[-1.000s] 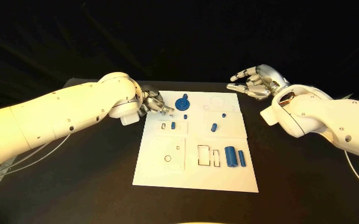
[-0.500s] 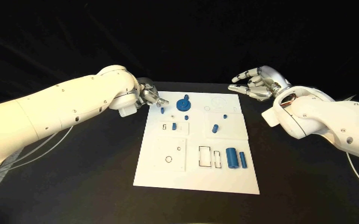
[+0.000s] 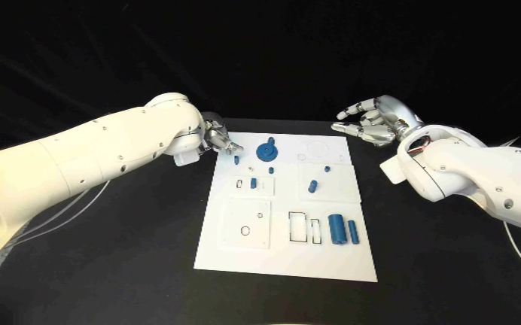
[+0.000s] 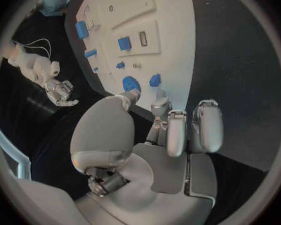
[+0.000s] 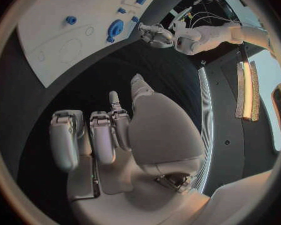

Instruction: Assemble the parts on the task board

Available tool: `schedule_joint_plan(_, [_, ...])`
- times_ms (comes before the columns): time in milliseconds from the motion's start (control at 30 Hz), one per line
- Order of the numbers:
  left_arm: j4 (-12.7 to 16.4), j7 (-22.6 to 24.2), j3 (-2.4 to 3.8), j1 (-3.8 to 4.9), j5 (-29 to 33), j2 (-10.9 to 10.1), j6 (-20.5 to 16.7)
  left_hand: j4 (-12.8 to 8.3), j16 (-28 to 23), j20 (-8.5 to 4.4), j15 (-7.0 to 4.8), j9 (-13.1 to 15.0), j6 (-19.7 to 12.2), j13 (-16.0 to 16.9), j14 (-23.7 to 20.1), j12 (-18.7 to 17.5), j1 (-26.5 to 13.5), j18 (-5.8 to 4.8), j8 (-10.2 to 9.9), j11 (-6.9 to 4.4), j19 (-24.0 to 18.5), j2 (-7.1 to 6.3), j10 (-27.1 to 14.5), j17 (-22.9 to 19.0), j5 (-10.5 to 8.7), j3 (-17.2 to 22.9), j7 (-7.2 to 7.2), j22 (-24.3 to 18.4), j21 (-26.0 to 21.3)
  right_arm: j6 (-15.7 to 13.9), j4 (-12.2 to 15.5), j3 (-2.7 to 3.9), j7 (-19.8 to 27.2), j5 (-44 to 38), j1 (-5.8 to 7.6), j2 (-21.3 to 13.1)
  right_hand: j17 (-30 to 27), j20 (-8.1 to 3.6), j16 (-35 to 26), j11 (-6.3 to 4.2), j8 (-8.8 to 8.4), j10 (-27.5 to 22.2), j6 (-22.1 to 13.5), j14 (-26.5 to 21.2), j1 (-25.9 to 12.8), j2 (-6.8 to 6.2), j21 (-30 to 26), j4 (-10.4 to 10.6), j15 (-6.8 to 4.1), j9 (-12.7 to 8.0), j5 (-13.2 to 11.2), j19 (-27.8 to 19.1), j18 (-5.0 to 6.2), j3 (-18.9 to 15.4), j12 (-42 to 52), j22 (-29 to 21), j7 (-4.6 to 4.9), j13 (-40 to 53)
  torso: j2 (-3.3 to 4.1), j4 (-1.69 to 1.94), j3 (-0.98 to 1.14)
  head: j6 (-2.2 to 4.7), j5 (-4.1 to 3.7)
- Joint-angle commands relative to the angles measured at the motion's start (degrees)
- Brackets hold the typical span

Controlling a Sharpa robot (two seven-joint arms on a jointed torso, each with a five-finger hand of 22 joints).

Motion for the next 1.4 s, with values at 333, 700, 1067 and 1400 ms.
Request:
schedule_joint_plan(333, [-2.8,0.7,-0.94,0.06,-0.5,2.3,2.8,0.1,-0.1,0.45,0.43,-0.1,0.5,-0.2,5.1,-0.2,0.4,0.32,-0.2,0.08,0.1,0.25,-0.6,13.2,0.07,-0.4,-0.13,1.2,-0.1,0.2,0.0,0.01,0.6,-0.2,-0.03,0.1,11.1,-0.32,-0.4,-0.26,0.26,0.2,-0.5,5.1,-0.6,-0.06,-0.2,0.0,-0.51,0.1,-0.3,3.6,0.39,-0.3,-0.1,11.7,-0.01,8.7,-0.05,-0.03,0.07,0.03,-0.01])
schedule_joint_plan(700, [-3.5,0.7,-1.37,0.05,-0.3,2.9,3.3,0.2,-0.2,0.53,0.41,-0.1,1.0,-0.3,5.1,-0.3,0.3,0.38,0.0,0.02,-0.1,0.58,-0.8,13.2,0.08,-0.7,-0.23,1.0,-0.2,0.4,0.0,0.01,1.0,-0.2,-0.03,0.2,11.1,-0.33,-0.4,-0.27,0.32,0.2,-0.5,5.1,-0.6,-0.02,-0.1,0.0,-0.51,0.1,-0.3,3.7,0.38,-0.4,-0.1,11.7,-0.02,8.7,-0.17,-0.11,0.13,0.17,0.11])
schedule_joint_plan(1067, [-4.0,0.5,-1.49,0.03,0.0,3.1,3.8,0.0,-0.1,0.55,0.33,-0.1,1.6,-0.2,5.1,-0.2,0.7,0.37,0.3,-0.11,-0.1,1.00,-0.8,13.2,0.08,-0.8,-0.40,1.1,-0.2,0.5,-0.1,0.01,1.0,-0.2,-0.03,0.3,11.2,-0.33,-0.4,-0.27,0.33,0.3,-0.5,5.1,-0.6,-0.03,-0.1,0.0,-0.51,0.1,-0.3,3.7,0.38,-0.4,-0.1,11.7,-0.02,8.8,-0.07,-0.01,0.07,0.18,0.14])
schedule_joint_plan(1400, [-3.8,0.2,-1.53,0.01,-0.1,3.4,4.6,-0.4,-0.1,0.32,-0.15,0.6,2.8,0.3,5.1,0.4,3.4,0.36,1.8,-0.71,0.0,2.45,-0.4,13.3,0.09,-0.2,-1.11,1.2,-0.2,0.6,-0.1,0.01,0.9,-0.2,-0.03,0.3,11.1,-0.33,-0.4,-0.28,0.42,0.3,-0.5,5.1,-0.8,0.10,-0.1,0.0,-0.52,0.1,-0.3,3.7,0.38,-0.4,0.0,11.8,-0.04,8.8,-0.06,-0.04,0.07,-0.15,0.14])
